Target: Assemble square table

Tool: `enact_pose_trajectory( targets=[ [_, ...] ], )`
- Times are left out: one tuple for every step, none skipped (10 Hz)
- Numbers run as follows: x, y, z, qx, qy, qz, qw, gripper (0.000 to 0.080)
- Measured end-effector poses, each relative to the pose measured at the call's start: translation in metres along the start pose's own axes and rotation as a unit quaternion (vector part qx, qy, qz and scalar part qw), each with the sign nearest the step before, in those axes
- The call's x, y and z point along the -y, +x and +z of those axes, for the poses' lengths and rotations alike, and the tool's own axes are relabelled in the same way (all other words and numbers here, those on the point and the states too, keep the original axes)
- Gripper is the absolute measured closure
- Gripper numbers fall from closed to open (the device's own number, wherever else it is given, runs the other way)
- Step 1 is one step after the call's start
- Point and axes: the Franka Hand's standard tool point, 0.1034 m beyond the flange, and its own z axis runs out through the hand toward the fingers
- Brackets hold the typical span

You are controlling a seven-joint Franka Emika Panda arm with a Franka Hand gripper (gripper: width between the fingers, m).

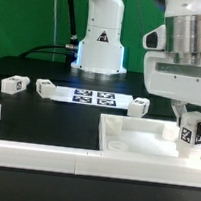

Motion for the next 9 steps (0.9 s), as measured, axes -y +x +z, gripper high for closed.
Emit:
enact_pose_trajectory(
  targets=[
    [0.0001, -0.0019, 0.0006, 0.005, 0.002, 0.053, 0.999, 0.0506],
    [0.0003, -0.0043, 0.0011, 0.005, 0.001, 0.081, 0.997, 0.0506],
    [0.0011, -0.0087, 0.0013, 0.004, 0.0, 0.078, 0.997, 0.0506],
    [0.0009, -0.0085, 0.0013, 0.004, 0.0, 0.06, 0.998, 0.0506],
    [0.0006, -0.0083, 0.0018, 0.004, 0.0, 0.055, 0.998, 0.0506],
    [0.0002, -0.0081, 0.0021, -0.002, -0.005, -0.04, 0.999, 0.0324],
    [0.002, -0.0093, 0.0003, -0.007, -0.016, -0.143, 0.99, 0.021],
    [0.0038, -0.0085, 0.0001, -0.01, -0.017, -0.208, 0.978, 0.021],
    [0.0034, -0.0081, 0.0006, -0.01, -0.018, -0.228, 0.973, 0.0162]
  ],
)
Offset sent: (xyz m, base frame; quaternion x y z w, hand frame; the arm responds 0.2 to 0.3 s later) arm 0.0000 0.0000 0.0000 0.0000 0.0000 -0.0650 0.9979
